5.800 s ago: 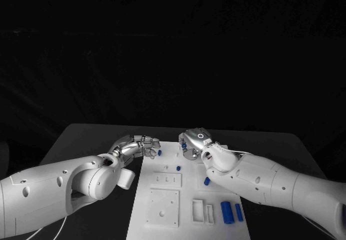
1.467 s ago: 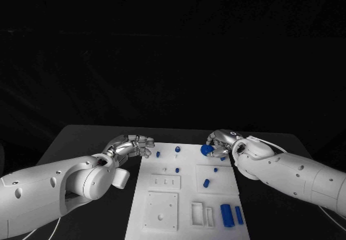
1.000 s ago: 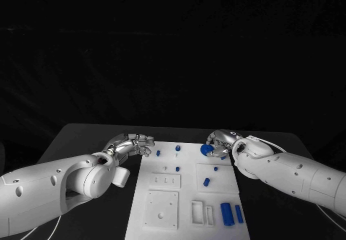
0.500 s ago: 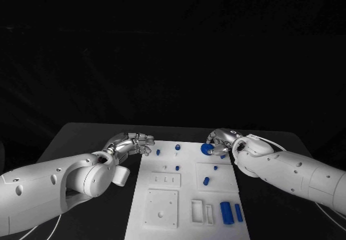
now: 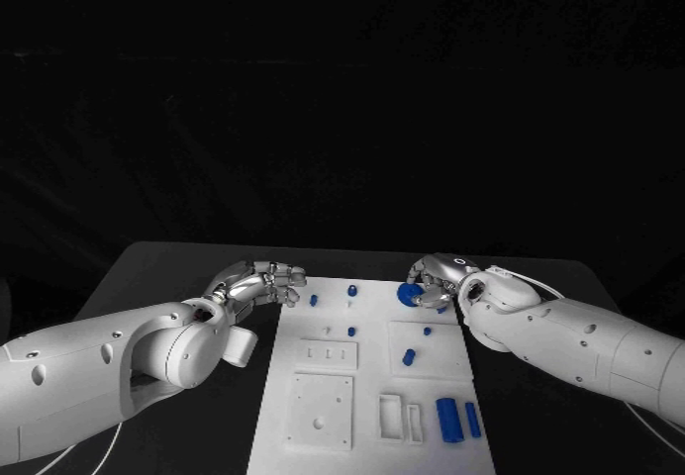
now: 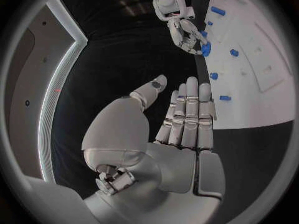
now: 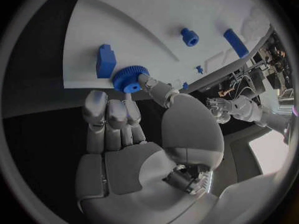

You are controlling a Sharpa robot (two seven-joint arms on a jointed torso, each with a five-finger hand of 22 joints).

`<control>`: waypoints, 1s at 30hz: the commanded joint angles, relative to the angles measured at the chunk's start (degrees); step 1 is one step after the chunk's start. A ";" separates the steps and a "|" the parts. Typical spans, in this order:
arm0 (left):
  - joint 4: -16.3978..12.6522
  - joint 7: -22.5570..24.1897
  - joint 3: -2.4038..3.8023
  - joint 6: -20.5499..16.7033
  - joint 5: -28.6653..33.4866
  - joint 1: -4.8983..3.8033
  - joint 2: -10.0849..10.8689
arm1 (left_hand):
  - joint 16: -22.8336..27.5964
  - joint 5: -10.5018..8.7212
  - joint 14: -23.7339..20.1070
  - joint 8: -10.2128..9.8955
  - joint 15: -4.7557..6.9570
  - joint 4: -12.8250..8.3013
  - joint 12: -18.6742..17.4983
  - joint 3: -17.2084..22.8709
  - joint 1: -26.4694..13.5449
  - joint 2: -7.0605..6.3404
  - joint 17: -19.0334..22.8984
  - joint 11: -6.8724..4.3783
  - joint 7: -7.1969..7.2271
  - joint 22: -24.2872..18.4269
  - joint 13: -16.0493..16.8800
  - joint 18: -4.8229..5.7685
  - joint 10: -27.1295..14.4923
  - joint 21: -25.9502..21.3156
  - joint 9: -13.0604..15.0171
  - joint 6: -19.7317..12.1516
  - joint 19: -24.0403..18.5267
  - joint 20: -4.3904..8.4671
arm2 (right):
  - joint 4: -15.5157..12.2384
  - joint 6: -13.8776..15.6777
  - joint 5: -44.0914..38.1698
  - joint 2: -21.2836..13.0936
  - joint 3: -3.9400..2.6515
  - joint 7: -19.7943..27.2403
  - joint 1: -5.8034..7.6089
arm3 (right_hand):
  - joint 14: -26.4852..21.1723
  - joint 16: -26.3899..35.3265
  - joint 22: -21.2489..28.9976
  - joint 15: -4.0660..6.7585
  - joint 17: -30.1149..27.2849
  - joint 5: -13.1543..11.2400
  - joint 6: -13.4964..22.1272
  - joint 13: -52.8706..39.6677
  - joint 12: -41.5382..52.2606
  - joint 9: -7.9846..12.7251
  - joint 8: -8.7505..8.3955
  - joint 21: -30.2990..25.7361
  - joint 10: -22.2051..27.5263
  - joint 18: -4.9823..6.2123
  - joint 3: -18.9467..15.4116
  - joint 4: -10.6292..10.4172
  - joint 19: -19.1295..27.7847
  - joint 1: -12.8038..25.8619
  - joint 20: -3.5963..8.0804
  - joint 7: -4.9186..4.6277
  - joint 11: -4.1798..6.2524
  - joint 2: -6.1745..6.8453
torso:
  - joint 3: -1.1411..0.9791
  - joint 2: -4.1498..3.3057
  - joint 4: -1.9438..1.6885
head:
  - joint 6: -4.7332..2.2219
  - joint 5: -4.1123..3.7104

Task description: Assemble the parts on the task board

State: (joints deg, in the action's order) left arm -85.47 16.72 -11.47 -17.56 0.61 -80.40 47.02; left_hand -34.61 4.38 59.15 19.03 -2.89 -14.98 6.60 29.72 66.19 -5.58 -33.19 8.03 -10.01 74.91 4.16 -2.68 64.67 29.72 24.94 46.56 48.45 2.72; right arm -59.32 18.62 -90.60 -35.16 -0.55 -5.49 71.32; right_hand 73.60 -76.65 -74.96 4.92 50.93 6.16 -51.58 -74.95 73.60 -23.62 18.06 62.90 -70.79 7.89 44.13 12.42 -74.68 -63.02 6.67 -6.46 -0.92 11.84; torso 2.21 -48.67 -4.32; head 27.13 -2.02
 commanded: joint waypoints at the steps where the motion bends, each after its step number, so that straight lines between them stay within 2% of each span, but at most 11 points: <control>1: -0.15 0.34 0.05 0.44 -0.03 -0.06 -0.04 | -0.21 -0.17 -0.37 -0.25 0.10 0.00 -0.25 0.31 -0.63 -0.05 -0.07 0.20 -0.27 1.20 -0.06 -0.74 0.15 0.40 -0.03 0.10 -0.10 0.23 | -0.46 1.03 -5.96 -0.04 0.33 -0.04 -0.54 | -0.01 0.30 -1.11 0.45 0.13 -0.34 -1.98 -2.62 0.52 -0.40 0.61 0.23 -0.82 7.11 0.23 0.12 0.30 -0.31 -0.10 -0.86 0.04 0.28 | -0.01 0.00 0.04 | 0.06 0.00; 10: -0.24 0.42 0.05 0.31 -0.03 -0.06 0.09 | -0.22 -0.17 -0.38 -0.26 0.10 0.00 -0.26 0.33 -0.66 -0.03 -0.06 0.20 -0.27 1.20 -0.05 -0.73 0.16 0.41 -0.03 0.10 -0.11 0.22 | -3.81 6.14 -10.74 -0.72 0.33 -1.04 -0.60 | 0.18 0.66 -1.01 1.13 0.70 2.16 -4.01 -3.29 1.43 -0.80 1.50 0.68 -2.22 7.11 0.81 -0.99 0.12 0.57 -0.07 -0.12 0.75 -0.08 | 0.04 0.04 -0.02 | -0.03 0.01; 16: -0.31 0.48 0.05 0.20 -0.03 -0.07 0.25 | -0.22 -0.17 -0.39 -0.26 0.10 -0.01 -0.27 0.35 -0.66 -0.02 -0.06 0.20 -0.27 1.20 -0.05 -0.73 0.16 0.42 -0.02 0.11 -0.12 0.22 | -7.17 9.11 -15.21 -1.32 0.29 -3.76 -0.57 | 0.27 0.83 -0.97 1.39 0.94 1.64 -4.71 -3.42 1.59 -0.95 1.77 0.85 -2.59 7.11 1.02 -1.52 -0.01 0.73 0.05 0.15 1.01 0.29 | 0.08 0.06 0.01 | -0.15 0.03; 20: -0.41 0.50 0.06 0.16 -0.03 -0.07 0.37 | -0.22 -0.16 -0.39 -0.25 0.10 -0.01 -0.27 0.36 -0.66 -0.02 -0.06 0.20 -0.27 1.20 -0.05 -0.74 0.17 0.43 -0.02 0.11 -0.12 0.22 | -10.41 11.06 -18.48 -1.64 0.23 -5.75 -0.46 | 0.38 1.01 -0.91 1.54 1.16 0.57 -5.02 -3.53 1.71 -0.99 1.80 0.94 -2.93 7.11 1.84 -2.31 -0.13 0.46 0.15 0.30 1.16 1.00 | 0.10 0.04 0.01 | -0.27 0.21; 24: -0.52 0.51 0.06 0.09 -0.03 -0.07 0.44 | -0.22 -0.16 -0.39 -0.25 0.10 -0.02 -0.27 0.37 -0.67 -0.02 -0.06 0.20 -0.27 1.19 -0.05 -0.74 0.17 0.44 -0.02 0.12 -0.13 0.21 | -12.47 11.72 -20.79 -0.90 0.22 -6.97 -0.36 | 0.51 1.14 -0.88 1.62 1.36 -0.26 -5.34 -3.61 1.80 -1.04 1.85 1.05 -3.21 7.11 2.61 -3.10 -0.28 0.17 0.21 0.40 1.26 1.67 | 0.09 0.06 0.06 | -0.41 0.34; 30: -0.71 0.48 0.06 0.11 -0.03 -0.07 0.37 | -0.23 -0.16 -0.39 -0.25 0.10 -0.03 -0.28 0.38 -0.67 -0.02 -0.05 0.20 -0.27 1.19 -0.04 -0.74 0.18 0.44 -0.01 0.13 -0.14 0.21 | -12.41 11.11 -22.49 2.25 0.27 -7.85 -0.35 | 0.59 1.25 -0.87 1.68 1.51 -0.91 -5.56 -3.64 1.81 -1.09 1.88 1.16 -3.35 7.11 3.00 -3.59 -0.38 0.01 0.21 0.47 1.32 2.05 | 0.13 0.02 -0.06 | -0.52 0.53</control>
State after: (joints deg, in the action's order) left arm -85.96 16.73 -11.46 -17.60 0.60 -80.41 47.47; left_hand -34.61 4.38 59.15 19.03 -2.89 -14.97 6.60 29.72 66.19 -5.58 -33.19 8.03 -10.01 74.90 4.16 -2.69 64.67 29.94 24.94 46.56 48.54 2.64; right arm -71.73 28.86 -109.45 -32.99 -0.28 -11.42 70.96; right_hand 73.92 -75.74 -74.96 6.44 52.37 5.32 -53.50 -74.94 75.22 -23.62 19.04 63.69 -73.82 7.90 47.13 9.07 -74.50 -62.99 6.87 -5.32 0.32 13.51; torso 2.32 -48.61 -4.32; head 26.65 -1.55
